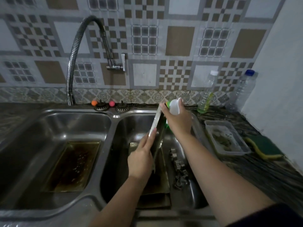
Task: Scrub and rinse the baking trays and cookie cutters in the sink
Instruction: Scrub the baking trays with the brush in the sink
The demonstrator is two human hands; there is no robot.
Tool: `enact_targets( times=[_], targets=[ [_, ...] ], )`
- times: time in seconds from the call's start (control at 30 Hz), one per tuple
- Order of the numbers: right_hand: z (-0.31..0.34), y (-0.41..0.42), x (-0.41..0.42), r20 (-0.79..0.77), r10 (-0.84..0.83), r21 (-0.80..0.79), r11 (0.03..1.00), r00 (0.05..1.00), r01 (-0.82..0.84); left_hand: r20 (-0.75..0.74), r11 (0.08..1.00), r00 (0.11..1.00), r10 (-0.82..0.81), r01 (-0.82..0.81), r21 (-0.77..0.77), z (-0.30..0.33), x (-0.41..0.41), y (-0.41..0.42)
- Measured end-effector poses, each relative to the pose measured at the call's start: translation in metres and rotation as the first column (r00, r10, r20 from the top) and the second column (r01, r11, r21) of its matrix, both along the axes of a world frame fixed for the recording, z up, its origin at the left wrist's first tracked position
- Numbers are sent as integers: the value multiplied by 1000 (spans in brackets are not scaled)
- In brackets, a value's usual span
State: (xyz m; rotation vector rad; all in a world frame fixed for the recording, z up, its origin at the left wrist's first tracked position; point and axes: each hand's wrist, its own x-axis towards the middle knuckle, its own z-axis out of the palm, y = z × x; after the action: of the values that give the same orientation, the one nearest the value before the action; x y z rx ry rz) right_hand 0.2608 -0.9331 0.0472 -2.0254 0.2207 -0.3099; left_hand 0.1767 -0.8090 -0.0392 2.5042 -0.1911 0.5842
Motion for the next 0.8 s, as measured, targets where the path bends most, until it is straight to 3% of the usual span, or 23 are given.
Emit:
enact_targets(
  times=[0.2,0.33,0.43,0.57,0.67,0.8],
  targets=[
    [-6,4,-2,-133,-70,37,996,989,75,-89,962,996,-11,35,271,-8,-1,10],
    [-10,5,-3,-144,-58,63,996,988,68,-138,945,989,-44,86,315,-5,-7,12],
    [-6,1,-4,-60,-45,85,995,997,50,-170,967,980,-99,136,216,-1,-7,17],
    [7,-10,-13,44,14,65,998,999,-16,-294,974,928,-228,217,-71,-11,13,32],
    [12,-23,-18,82,48,115,992,995,-57,-335,939,909,-249,142,-314,-14,29,40],
    [4,-41,-23,103,108,220,967,989,-128,-393,915,895,-211,38,-402,-20,43,49]
  ],
)
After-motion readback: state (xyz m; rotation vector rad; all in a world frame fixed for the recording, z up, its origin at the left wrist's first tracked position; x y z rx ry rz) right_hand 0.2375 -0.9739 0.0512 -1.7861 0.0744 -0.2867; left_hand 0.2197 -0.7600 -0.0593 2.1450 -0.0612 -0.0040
